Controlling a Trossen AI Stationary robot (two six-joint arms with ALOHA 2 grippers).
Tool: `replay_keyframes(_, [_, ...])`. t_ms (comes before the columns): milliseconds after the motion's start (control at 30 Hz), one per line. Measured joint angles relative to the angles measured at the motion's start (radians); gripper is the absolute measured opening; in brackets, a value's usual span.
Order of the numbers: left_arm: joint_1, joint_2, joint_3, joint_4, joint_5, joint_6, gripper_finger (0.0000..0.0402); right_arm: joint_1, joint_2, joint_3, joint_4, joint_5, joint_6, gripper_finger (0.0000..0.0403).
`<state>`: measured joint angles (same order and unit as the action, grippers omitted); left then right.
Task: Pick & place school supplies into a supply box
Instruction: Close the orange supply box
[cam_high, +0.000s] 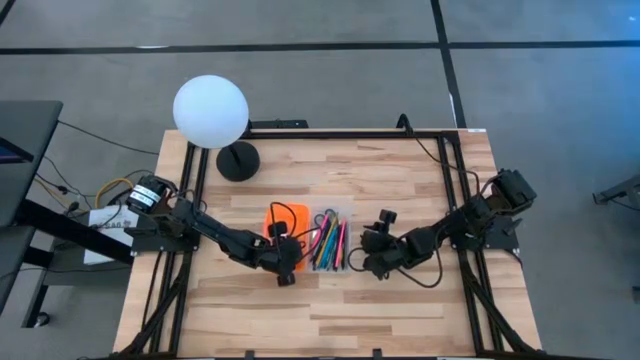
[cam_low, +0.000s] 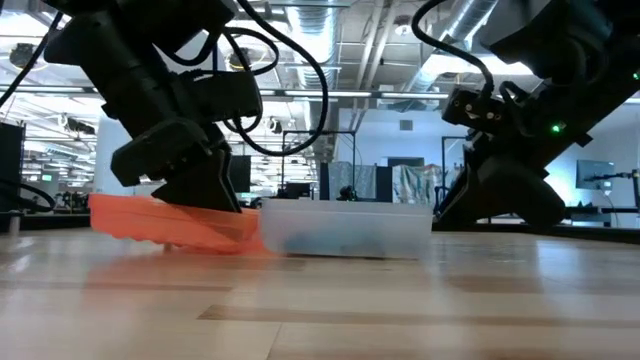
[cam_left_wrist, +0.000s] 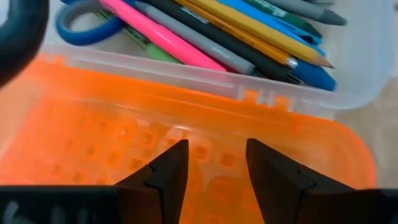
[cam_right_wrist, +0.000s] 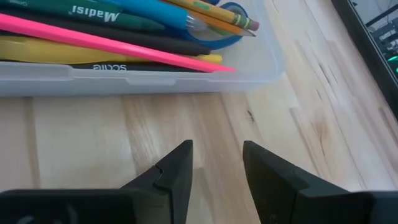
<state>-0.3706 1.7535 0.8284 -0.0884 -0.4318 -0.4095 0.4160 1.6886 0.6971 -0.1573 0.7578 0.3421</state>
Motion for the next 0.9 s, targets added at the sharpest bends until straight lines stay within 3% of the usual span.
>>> replay_keyframes(200, [0.0,0.0,0.001,-0.002,-0.071,0.046,0.0157,0.0,0.0,0.0,0.0,-0.001,-0.002,0.0134])
replay_keyframes(300, [0.0,0.0,0.037,-0.079,-0.144,0.083,0.0157,0.0,0.0,0.0,0.0,-0.001,-0.006,0.0134])
replay_keyframes(500, [0.0,-0.001,0.207,-0.449,-0.294,0.141,0.0157,0.0,0.0,-0.002,0.004,-0.004,-0.011,0.0134])
replay_keyframes(667, [0.002,-0.003,0.313,-0.825,-0.308,0.1,0.0157,0.0,0.0,-0.046,0.048,-0.039,0.004,0.0134])
replay_keyframes(767, [-0.002,-0.04,0.318,-0.966,-0.29,0.025,0.0157,0.003,0.0,-0.097,0.128,-0.053,0.006,0.0134])
replay_keyframes(900, [-0.035,-0.156,0.268,-1.028,-0.27,-0.065,0.0157,0.003,-0.002,-0.155,0.237,-0.05,0.007,0.0134])
